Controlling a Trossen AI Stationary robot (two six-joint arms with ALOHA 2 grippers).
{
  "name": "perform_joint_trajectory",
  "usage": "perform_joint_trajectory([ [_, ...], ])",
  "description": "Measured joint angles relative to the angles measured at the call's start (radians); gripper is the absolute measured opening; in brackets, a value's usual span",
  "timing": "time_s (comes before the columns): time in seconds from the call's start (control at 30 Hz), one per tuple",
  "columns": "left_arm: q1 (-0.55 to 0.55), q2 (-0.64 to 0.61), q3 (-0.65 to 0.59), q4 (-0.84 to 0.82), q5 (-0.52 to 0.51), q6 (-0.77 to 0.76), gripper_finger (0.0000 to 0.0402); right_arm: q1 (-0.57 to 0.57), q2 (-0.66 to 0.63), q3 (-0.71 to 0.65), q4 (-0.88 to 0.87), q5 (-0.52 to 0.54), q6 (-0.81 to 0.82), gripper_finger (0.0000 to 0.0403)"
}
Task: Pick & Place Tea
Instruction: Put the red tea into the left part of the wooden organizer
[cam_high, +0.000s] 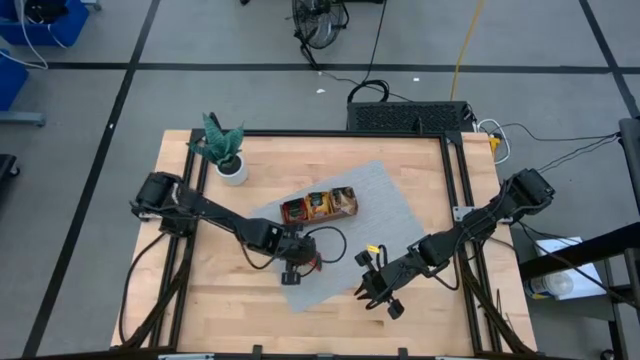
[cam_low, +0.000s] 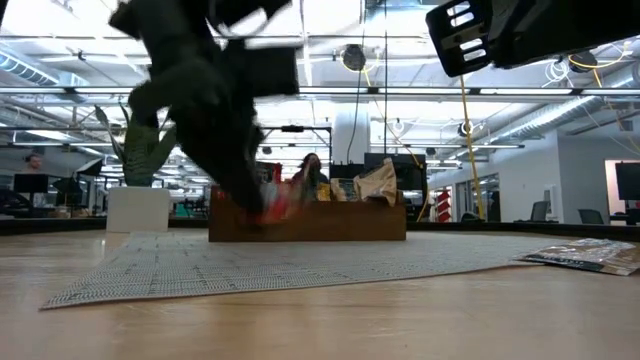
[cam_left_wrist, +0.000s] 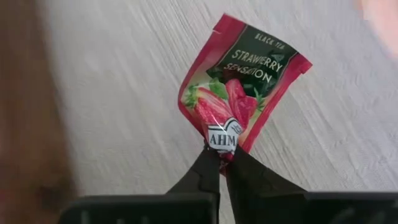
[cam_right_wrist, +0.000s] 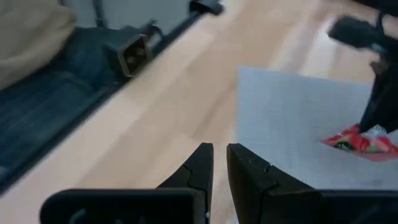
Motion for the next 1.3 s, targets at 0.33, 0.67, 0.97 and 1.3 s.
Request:
perform_joint_trajectory([
  [0.33,-0.129,-0.112,0.002,0.127,-0.561,0.065,0.001,-0.083,0.001,-0.17,0.441,0.322,-0.11,0.0034],
  [0.67,-0.183,-0.112,0.003,0.303,-0.632,0.193,0.0009,-0.3,0.001,-0.364,0.88,0.066,0.064,0.008],
  [0.97,-0.152,-0.112,0.003,0.312,-0.702,0.193,0.0009,-0.288,0.001,-0.364,0.889,0.047,0.089,0.0182],
  [1.3,-0.087,-0.112,0.003,0.334,-0.704,0.201,0.0009,-0.28,0.006,-0.33,0.901,0.186,-0.002,0.0188],
])
